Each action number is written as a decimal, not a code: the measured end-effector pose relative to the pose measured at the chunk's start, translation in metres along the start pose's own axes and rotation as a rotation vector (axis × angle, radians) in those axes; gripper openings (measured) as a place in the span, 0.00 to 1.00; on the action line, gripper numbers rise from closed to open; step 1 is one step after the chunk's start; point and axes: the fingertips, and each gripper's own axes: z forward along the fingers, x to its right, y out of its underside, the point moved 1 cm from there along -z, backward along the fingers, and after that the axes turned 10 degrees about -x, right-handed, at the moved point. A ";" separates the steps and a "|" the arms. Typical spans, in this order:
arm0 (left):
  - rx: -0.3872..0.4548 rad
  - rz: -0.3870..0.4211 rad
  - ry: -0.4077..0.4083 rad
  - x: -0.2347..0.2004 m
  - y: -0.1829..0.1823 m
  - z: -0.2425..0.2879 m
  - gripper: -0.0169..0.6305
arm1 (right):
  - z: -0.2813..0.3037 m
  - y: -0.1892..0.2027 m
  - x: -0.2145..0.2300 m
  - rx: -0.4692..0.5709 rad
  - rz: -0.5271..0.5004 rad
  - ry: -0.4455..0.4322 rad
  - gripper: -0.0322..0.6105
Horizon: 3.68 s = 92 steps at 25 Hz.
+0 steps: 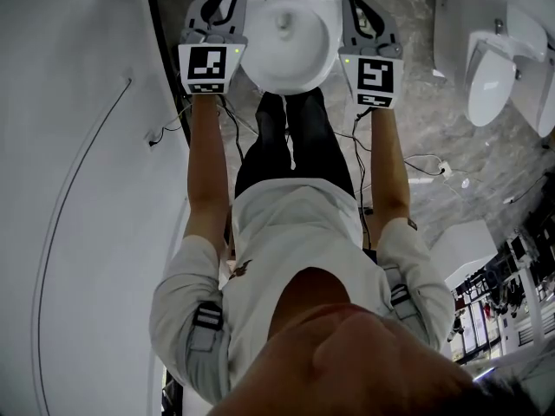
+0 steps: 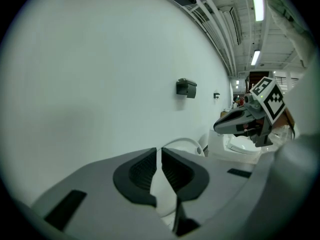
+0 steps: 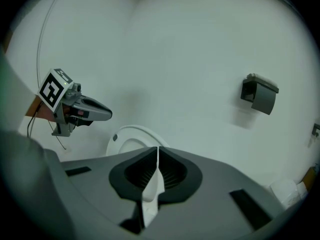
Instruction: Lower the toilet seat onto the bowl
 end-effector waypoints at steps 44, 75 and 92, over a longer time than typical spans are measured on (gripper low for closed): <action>-0.120 0.148 0.034 -0.015 0.033 0.066 0.28 | 0.078 0.022 0.017 -0.030 -0.109 -0.029 0.25; -0.101 0.142 0.172 0.054 0.081 -0.021 0.28 | -0.016 0.082 -0.041 -0.070 -0.022 0.052 0.21; -0.112 0.151 0.257 0.091 0.126 -0.058 0.31 | -0.050 0.128 -0.078 -0.098 0.039 0.084 0.21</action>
